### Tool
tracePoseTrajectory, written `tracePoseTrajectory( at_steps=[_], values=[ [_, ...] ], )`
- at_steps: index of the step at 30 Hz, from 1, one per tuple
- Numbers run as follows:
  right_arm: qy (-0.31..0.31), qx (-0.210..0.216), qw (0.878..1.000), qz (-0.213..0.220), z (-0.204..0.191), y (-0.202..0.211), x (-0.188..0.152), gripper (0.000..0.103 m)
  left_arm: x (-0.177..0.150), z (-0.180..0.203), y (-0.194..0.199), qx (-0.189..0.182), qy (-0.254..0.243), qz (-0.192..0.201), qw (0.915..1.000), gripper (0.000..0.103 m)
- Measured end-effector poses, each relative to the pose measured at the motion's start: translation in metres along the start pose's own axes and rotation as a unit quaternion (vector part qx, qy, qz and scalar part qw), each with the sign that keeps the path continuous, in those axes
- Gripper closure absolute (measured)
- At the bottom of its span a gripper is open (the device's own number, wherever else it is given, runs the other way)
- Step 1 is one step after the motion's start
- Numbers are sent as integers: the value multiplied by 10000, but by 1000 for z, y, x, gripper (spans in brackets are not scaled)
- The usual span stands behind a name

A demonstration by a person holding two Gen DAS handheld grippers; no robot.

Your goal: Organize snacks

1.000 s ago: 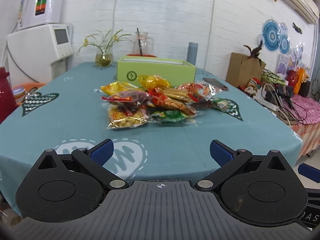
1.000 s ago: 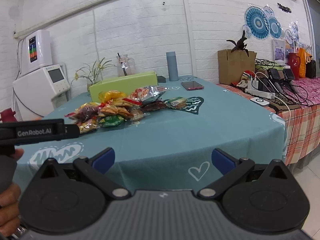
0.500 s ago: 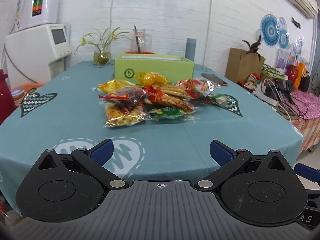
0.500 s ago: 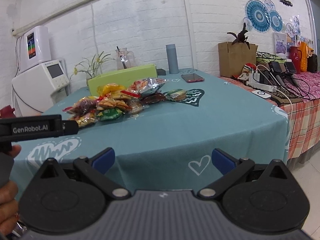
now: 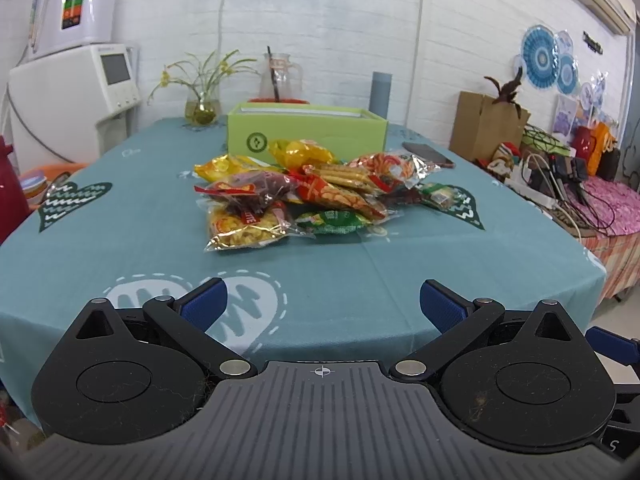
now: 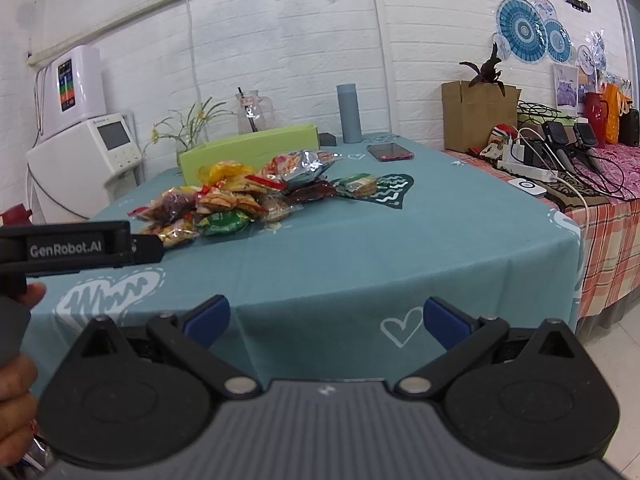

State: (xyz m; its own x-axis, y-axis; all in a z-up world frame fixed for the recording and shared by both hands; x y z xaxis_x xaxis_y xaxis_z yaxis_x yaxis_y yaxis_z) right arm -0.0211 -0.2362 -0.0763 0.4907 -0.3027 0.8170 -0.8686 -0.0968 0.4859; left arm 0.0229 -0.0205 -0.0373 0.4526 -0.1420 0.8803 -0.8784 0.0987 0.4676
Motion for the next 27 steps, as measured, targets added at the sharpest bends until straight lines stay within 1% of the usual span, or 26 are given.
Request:
tracePoseTrajectory(
  at_steps=[27],
  values=[
    [63,71,9999,-91,-6,-2,-6,1,-4,2,-3,-52,37,-58,10000,10]
  ],
)
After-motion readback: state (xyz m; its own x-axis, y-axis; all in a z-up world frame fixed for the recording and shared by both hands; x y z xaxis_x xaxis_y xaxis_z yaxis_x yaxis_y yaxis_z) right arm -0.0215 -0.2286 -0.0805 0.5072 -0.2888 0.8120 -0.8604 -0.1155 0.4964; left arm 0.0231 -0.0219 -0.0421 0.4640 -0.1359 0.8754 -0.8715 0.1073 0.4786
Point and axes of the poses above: each gripper's, at about its wrist camera, not at the fingertips, and y roughly against the way its jaws point, z to its right, x to its top, the point moved 3 cm from there along -y, roughly the way its jaws point, and after that the axes turned 11 degrees about -y, right-handed, at the moved point
